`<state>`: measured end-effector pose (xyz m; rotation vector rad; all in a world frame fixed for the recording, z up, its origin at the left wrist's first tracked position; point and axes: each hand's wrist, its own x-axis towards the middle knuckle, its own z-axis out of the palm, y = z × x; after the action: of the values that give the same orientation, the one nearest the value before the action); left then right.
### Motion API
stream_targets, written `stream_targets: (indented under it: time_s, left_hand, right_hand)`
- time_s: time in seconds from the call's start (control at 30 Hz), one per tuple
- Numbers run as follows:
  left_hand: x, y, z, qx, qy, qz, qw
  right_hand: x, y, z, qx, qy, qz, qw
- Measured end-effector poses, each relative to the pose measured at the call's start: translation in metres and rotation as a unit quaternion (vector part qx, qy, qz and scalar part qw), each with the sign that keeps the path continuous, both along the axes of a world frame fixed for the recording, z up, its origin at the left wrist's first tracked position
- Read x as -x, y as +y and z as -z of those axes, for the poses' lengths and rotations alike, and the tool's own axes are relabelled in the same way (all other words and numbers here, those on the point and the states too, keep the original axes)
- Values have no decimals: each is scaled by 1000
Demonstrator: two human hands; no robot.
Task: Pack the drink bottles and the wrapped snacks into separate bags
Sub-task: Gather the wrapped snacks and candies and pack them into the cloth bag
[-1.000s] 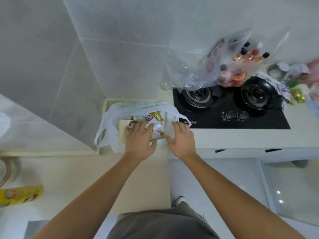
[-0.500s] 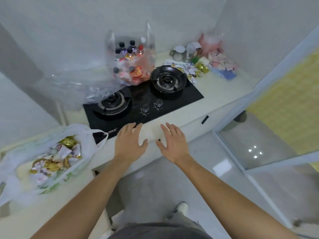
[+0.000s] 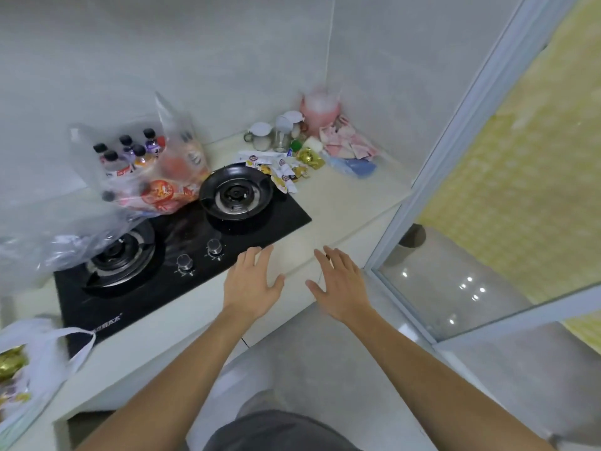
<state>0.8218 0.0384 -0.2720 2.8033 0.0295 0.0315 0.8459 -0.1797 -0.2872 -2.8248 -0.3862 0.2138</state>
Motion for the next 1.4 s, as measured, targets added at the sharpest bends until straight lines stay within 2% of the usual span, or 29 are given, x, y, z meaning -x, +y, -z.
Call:
stream_targets:
  time_s: [0.33, 0.43, 0.57, 0.8, 0.97, 1.07, 1.2, 1.4]
  left_hand:
    - [-179, -41, 54, 36, 21, -8, 999]
    - [-229, -44, 69, 42, 31, -19, 998]
    - [-290, -47, 80, 49, 50, -28, 997]
    - [-403, -45, 93, 44, 61, -82, 994]
    - [-466, -42, 112, 28, 100, -135, 985]
    - [-484, -46, 126, 23, 137, -177, 974]
    - [-482, -51, 145, 13, 115, -191, 975]
    - [-470, -68, 152, 14, 92, -216, 972]
  right_hand:
    - [-175, -49, 41, 20, 32, 6, 999]
    - [-229, -51, 56, 26, 60, 9, 998]
    - [-300, -44, 70, 22, 56, -15, 998]
    - [-441, -22, 99, 51, 16, -95, 994]
    - [-523, 3, 127, -12, -67, -187, 980]
    - [-552, 16, 138, 16, -47, -229, 972]
    - [-563, 22, 149, 58, -24, -282, 957]
    - [-561, 6, 157, 11, -75, -297, 952]
